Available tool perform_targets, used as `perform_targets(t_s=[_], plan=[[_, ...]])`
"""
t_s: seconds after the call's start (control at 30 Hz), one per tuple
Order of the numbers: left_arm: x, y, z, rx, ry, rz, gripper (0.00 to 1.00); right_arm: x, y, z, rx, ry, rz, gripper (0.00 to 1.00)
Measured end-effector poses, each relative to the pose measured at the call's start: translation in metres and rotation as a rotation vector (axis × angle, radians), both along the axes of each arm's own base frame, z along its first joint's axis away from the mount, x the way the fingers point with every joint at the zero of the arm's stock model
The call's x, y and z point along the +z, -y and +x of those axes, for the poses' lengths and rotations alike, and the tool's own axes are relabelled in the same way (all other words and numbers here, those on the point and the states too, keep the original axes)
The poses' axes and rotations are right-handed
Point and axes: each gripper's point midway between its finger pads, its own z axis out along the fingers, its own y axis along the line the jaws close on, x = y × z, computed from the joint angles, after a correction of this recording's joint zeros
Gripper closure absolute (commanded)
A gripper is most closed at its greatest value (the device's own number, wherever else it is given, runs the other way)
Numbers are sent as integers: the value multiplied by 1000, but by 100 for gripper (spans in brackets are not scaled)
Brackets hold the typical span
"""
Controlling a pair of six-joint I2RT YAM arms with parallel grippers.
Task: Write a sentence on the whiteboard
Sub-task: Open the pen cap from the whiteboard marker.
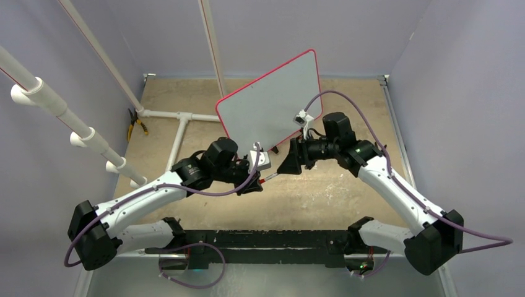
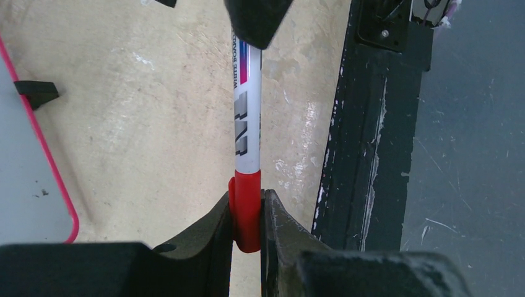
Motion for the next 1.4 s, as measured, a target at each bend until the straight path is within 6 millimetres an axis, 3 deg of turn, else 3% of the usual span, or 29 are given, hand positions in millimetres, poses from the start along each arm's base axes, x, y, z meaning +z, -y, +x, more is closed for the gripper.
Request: perform_targets(t_s=[0.27,0.5,0.77,0.97,1.07,1.4], plan=[[-15,2,-3,-35,-30,32,100,-13,-3,-25,138,-49,-16,43],[-19,2,-3,-36,-39,42,100,-23,-12,-34,195,-100,-18,48],[-21,3,-3,-36,-46,48,100,-18,-18,-37,220,-88,8,56],[-22,3,-4,-40,-49,48,100,-18,-19,-38,222,-89,9,75],[-21,3,-5,-46,-53,45,100,-18,-20,-38,221,-90,9,99],[-22,4,-6,-62,-14,32,100,-16,-16,-41,210,-81,-7,100]])
